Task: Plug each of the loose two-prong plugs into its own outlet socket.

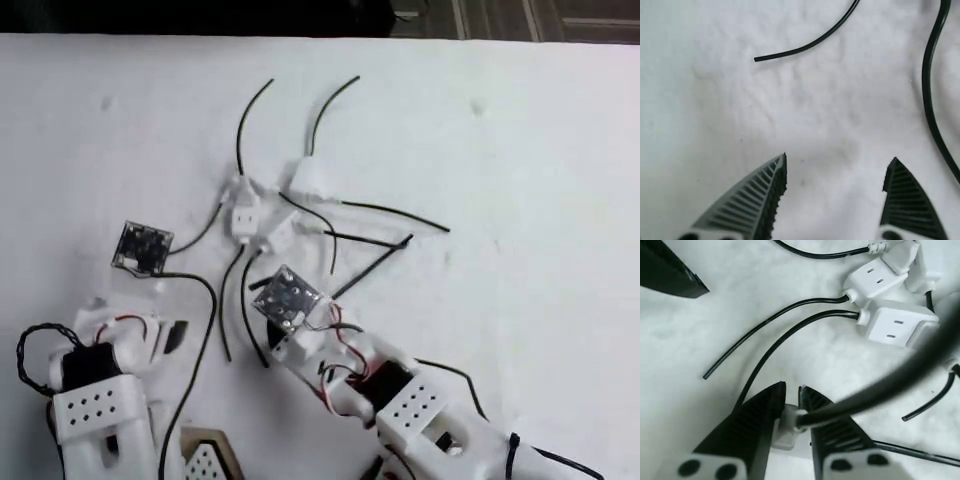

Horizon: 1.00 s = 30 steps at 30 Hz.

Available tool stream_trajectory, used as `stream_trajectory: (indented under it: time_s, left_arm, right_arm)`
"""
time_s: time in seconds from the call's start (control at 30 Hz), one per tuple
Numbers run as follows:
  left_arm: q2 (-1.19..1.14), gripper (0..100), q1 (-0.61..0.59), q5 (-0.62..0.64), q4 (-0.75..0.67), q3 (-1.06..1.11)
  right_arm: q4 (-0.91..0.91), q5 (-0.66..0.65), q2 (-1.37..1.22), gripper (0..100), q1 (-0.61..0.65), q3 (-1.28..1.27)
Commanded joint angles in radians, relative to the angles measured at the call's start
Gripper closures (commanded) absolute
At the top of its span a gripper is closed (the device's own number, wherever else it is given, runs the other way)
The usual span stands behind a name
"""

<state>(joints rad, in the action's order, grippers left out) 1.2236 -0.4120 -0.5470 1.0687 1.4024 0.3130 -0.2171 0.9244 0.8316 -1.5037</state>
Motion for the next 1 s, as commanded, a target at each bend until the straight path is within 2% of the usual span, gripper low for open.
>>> stream_trajectory:
  time_s: [0.0, 0.33, 0.57, 0.8, 0.9, 0.97]
  left_arm:
    - [0.013, 69, -0.007, -0.008, -0.014, -0.005]
    - [0.013, 69, -0.007, -0.008, -0.014, -0.003]
    - [0.013, 69, -0.007, -0.008, -0.014, -0.003]
    - [0.013, 69, -0.007, -0.008, -0.018, 0.009]
    - [0.013, 69, -0.007, -0.008, -0.02, 0.009]
    - [0.013, 69, -0.007, -0.008, -0.02, 0.009]
  right_arm:
    - [-0.087, -0.009, -0.007, 98.2, 0.007, -0.038]
    - [-0.128, -0.015, -0.002, 98.2, 0.008, -0.117]
    - [-0.127, -0.212, -0.007, 98.1, 0.058, -0.115]
    - [0.067, -0.272, -0.007, 98.0, 0.056, -0.051]
    - [0.087, -0.265, -0.005, 97.4, 0.056, -0.046]
    - [0.091, -0.264, 0.002, 93.4, 0.056, -0.041]
